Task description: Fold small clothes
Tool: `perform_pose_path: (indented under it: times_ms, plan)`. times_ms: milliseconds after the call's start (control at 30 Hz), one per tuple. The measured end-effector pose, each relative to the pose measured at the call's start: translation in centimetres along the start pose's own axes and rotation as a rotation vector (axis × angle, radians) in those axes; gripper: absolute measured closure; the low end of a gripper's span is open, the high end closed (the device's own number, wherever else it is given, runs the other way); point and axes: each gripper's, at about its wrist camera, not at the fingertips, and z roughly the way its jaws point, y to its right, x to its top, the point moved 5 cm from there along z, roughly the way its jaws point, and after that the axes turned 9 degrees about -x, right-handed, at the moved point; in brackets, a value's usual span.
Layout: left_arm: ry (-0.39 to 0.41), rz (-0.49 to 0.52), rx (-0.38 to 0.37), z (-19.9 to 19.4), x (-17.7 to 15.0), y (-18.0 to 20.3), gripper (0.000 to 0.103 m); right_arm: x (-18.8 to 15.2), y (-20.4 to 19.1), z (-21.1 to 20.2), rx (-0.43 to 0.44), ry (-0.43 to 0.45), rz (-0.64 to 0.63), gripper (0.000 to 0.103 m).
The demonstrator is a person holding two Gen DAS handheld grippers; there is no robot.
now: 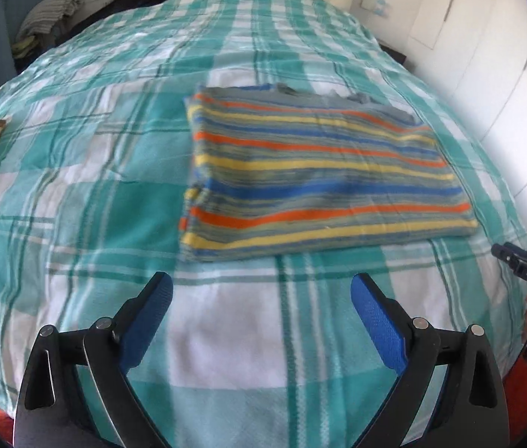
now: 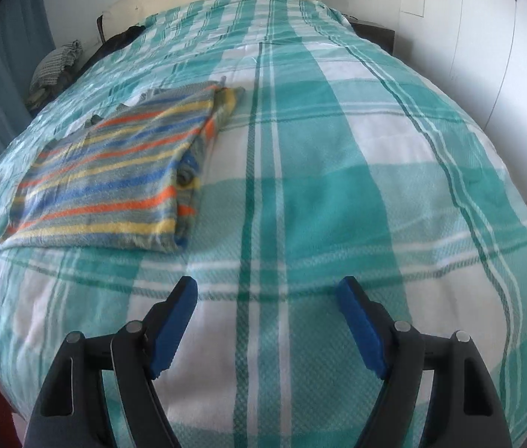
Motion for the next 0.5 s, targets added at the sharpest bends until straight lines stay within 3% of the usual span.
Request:
perform_pose_path:
  times_ms: [67, 200, 300, 500]
  plan:
    - [-0.016, 0.053, 0.009, 1.7, -0.7, 1.4, 0.006, -0.9, 0.0, 0.5, -0.017, 0.015, 0.002, 0.024]
    - [-0.084, 0.068, 0.024, 5.4, -2.9, 1.8, 0.002, -1.8, -0.5, 1.0, -0.015, 0.054, -0.029, 0.008]
    - [-0.036, 0.107, 0.025, 5.8, -3.7, 2.0, 0.0, -2.1, -0.7, 1.6, -0.004, 0.069, -0.039, 0.001]
    - [-0.007, 0.123, 0.029, 6.0, -4.1, 2.1, 0.001, -2.1, -1.0, 1.9, -0.013, 0.085, -0.048, 0.0]
